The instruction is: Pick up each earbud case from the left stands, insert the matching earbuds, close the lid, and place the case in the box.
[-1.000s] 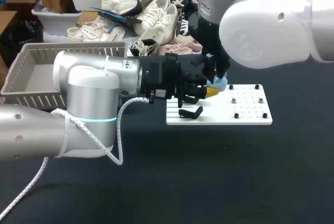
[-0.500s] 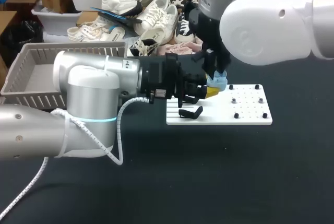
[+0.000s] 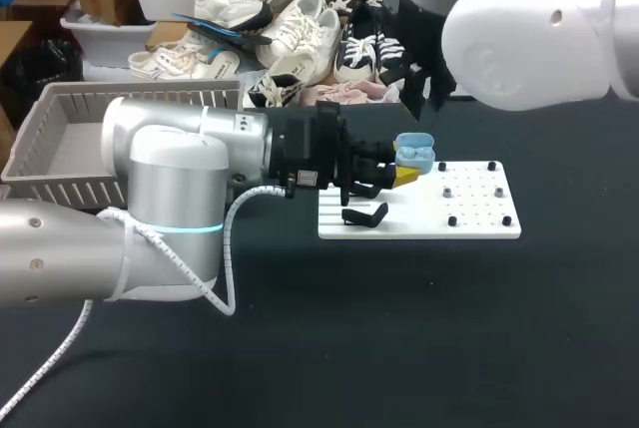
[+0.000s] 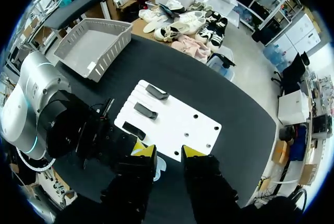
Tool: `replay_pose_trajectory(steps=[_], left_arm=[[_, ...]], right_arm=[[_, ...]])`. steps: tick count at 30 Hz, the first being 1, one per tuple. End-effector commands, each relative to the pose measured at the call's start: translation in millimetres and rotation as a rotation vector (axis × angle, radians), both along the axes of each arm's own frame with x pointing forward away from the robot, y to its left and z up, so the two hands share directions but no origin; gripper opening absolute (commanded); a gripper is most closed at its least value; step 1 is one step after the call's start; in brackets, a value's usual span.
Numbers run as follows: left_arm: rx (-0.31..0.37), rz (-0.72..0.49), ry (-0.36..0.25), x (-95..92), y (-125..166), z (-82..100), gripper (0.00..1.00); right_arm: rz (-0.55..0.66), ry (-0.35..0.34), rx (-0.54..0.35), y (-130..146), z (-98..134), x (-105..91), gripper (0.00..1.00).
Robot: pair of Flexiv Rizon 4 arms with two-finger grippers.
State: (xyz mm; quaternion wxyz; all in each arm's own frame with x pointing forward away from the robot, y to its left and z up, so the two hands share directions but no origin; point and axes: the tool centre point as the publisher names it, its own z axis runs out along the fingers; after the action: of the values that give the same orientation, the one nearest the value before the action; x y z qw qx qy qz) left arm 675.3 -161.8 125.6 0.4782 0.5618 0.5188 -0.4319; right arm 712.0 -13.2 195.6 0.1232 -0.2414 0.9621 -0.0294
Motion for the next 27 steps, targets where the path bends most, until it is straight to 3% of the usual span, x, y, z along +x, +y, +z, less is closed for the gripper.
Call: replay_pose_trajectory(steps=[1, 12, 27], left_arm=[[-0.002, 0.001, -0.001, -0.2, 0, -0.4, 0.00], [-0.002, 0.001, -0.001, -0.2, 0, -0.4, 0.00], [-0.002, 0.001, -0.001, -0.2, 0, -0.4, 0.00]], right_arm=[[-0.013, 0.029, -0.008, 3, -10, 18.4, 0.27], [-0.022, 0.083, -0.018, 3, -29, 8.1, 0.27], [-0.045, 0.097, -0.012, -2, -26, -23.7, 0.27]])
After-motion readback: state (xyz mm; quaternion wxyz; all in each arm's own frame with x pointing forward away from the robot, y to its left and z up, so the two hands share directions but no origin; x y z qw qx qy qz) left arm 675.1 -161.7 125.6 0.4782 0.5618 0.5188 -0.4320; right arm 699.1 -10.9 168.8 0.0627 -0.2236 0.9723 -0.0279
